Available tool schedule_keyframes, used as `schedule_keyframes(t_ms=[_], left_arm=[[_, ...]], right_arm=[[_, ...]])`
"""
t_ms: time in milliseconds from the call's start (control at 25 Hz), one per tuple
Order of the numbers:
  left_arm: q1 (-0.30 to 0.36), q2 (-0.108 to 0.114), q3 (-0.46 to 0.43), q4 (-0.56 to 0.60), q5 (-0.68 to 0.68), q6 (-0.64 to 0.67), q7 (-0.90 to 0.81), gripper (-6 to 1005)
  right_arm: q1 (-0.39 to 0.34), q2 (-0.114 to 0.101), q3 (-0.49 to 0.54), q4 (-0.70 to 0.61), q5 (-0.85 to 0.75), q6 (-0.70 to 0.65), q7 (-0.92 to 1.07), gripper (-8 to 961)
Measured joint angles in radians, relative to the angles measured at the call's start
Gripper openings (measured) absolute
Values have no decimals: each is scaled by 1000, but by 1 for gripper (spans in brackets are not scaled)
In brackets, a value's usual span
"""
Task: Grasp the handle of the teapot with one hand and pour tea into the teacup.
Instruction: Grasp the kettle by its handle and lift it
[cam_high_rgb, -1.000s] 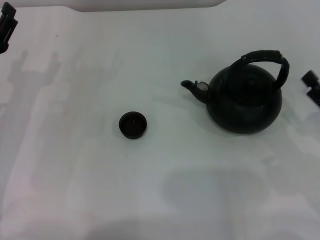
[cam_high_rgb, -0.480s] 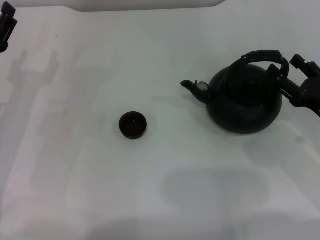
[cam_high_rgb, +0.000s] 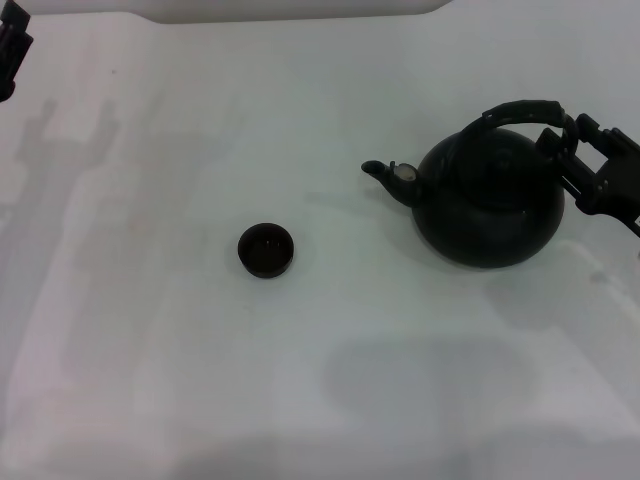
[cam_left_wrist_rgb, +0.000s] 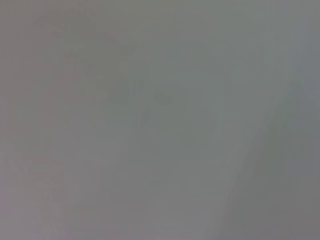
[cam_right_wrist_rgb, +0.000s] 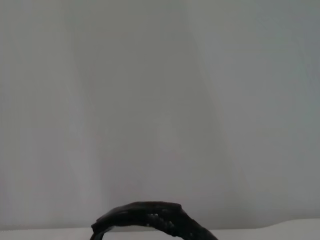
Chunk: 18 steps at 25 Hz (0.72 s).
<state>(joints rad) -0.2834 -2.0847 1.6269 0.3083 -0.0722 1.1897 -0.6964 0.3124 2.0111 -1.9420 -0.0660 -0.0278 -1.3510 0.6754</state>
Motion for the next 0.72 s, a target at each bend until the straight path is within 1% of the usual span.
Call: schedule_keyframes(t_ms=[400,600,720], left_arm=[[-2,1,3,-3,0,0,-3,862],[-4,1,6,-7,0,-1,-3,862],[-4,0,6,-10,0,-2,-3,861]], right_arm=[[-11,0,6,0,0,-19,-2,436],[-12,0,6,0,0,-34,-6,210],[-8,0,6,0,-1,-45,-9,206]])
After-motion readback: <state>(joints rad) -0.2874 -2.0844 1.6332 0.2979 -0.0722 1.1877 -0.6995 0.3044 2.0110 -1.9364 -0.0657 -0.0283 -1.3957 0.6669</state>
